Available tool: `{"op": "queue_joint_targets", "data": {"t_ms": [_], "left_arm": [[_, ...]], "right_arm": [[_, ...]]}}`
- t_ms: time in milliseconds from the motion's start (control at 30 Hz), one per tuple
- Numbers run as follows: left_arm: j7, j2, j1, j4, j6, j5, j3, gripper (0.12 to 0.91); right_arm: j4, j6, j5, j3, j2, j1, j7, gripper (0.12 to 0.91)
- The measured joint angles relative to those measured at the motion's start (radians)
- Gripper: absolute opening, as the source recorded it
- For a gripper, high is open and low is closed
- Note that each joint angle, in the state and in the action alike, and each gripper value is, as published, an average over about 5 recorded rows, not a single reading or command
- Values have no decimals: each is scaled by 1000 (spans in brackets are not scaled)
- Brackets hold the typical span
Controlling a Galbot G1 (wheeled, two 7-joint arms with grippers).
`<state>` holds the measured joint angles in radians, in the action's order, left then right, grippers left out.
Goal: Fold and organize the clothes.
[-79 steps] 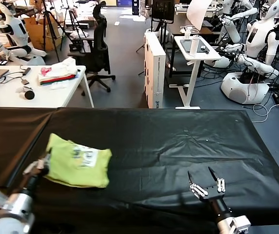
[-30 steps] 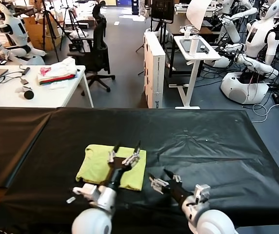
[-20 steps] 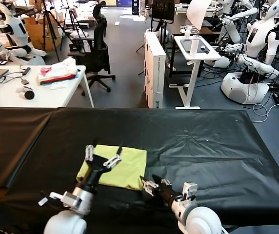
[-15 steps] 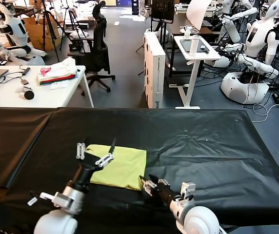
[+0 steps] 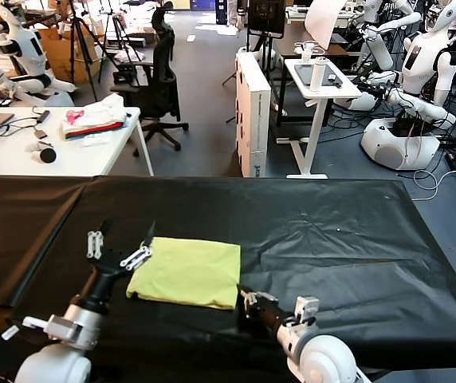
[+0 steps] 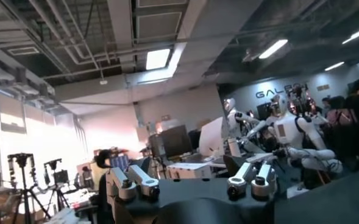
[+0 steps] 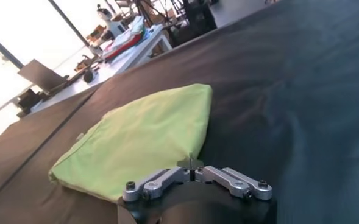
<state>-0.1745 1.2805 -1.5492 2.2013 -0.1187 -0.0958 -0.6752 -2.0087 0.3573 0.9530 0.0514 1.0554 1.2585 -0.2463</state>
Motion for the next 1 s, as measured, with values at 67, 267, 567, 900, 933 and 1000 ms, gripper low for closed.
{"op": "queue_joint_targets", "data": {"t_ms": [67,267,567,900,933,1000], "left_arm": [[0,-1,-3,0,0,-3,-11,907],[0,-2,-10,-7,1,-20,-39,907],[0,-9,-30,-26,10,-89,-79,907],[5,-21,-41,-33,65,-169,-102,907],[9,-22,-43,-33,77,-182,-102,907],[19,-27,-49,-32,100,-213,-103,907]], "right_arm": [[-5,-4,1,17,-11,5,-6,139],[-23,-5,-13,79,-53,30,-36,139],[-32,-10,-43,165,-116,79,-37,139],[-90,-69,-71,264,-145,196,0,174],[-96,-95,-96,277,-143,215,17,201],[-103,-162,-157,307,-139,255,53,310]]}}
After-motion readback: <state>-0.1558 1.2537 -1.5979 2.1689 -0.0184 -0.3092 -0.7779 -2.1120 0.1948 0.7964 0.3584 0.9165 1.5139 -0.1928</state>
